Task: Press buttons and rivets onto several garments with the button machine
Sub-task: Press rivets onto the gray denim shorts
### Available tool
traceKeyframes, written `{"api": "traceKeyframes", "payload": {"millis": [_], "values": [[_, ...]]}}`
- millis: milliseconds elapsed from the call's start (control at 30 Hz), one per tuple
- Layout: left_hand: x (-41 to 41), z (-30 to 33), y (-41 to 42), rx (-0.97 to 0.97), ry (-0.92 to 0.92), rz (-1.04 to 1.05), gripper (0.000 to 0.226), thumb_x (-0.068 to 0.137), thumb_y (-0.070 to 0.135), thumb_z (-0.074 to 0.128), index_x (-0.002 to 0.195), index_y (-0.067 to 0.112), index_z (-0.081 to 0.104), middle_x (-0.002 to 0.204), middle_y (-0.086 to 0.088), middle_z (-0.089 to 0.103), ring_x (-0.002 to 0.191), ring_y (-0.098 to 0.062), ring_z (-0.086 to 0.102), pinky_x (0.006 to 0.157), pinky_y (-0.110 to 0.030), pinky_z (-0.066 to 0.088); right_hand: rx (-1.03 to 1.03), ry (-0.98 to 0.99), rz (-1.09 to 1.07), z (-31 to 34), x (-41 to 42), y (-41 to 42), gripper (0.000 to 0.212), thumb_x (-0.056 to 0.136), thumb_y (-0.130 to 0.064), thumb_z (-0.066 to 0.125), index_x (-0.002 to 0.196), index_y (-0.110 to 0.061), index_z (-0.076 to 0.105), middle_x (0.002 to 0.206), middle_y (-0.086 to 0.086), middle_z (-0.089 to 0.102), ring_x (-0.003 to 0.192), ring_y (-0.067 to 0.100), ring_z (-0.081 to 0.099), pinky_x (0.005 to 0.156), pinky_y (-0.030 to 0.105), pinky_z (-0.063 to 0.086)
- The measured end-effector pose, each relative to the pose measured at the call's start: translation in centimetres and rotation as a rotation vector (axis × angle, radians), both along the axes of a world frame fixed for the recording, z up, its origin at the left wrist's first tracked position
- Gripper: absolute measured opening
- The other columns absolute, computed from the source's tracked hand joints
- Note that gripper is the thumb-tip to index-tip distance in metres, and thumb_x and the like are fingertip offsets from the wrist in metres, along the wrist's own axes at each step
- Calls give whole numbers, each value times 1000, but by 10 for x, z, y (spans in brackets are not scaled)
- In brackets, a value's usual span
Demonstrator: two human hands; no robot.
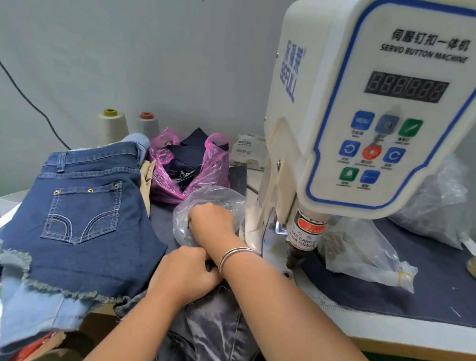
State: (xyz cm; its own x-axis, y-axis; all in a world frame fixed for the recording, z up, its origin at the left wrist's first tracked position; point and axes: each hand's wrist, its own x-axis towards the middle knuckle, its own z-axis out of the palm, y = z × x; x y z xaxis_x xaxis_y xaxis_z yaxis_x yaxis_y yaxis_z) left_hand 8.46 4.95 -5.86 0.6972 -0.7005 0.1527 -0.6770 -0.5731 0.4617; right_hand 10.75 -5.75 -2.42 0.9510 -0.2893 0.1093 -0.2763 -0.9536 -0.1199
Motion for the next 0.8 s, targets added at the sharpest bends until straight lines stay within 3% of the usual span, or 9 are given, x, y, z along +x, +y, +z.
{"api": "traceKeyframes", "payload": {"millis": [100, 267, 467, 800], "values": [[1, -1, -2, 50, -42, 15, 38, 67, 53, 36, 53, 18, 38, 65, -2, 60, 59, -23, 49, 48, -32, 25, -47, -61, 11, -7, 5, 1, 23, 89, -7, 53, 108, -12, 65, 106, 9, 66, 99, 30, 63, 68, 33, 36], [0, 0, -2, 76, -73, 4, 38, 69, 48, 38, 51, 15, 34, 48, 1, 41, 49, -16, 38, 44, -31, 18, -82, -103, 65, -8, 1, -2, 21, 88, -8, 52, 106, -10, 63, 104, 11, 67, 96, 32, 64, 66, 33, 36], [0, 0, -3, 87, -95, 22, 40, 77, 39, 50, 51, 15, 32, 49, 0, 39, 47, -14, 35, 44, -30, 16, -146, -65, 97, -7, -3, -4, 23, 90, -8, 51, 110, -10, 61, 109, 11, 65, 101, 31, 63, 68, 32, 34], [-2, 4, -3, 124, -107, 27, 41, 80, 40, 49, 51, 16, 33, 50, 2, 40, 49, -16, 37, 45, -31, 17, -186, -52, 86, -8, 1, -3, 22, 89, -10, 54, 108, -12, 65, 108, 9, 66, 100, 31, 64, 67, 32, 36]]}}
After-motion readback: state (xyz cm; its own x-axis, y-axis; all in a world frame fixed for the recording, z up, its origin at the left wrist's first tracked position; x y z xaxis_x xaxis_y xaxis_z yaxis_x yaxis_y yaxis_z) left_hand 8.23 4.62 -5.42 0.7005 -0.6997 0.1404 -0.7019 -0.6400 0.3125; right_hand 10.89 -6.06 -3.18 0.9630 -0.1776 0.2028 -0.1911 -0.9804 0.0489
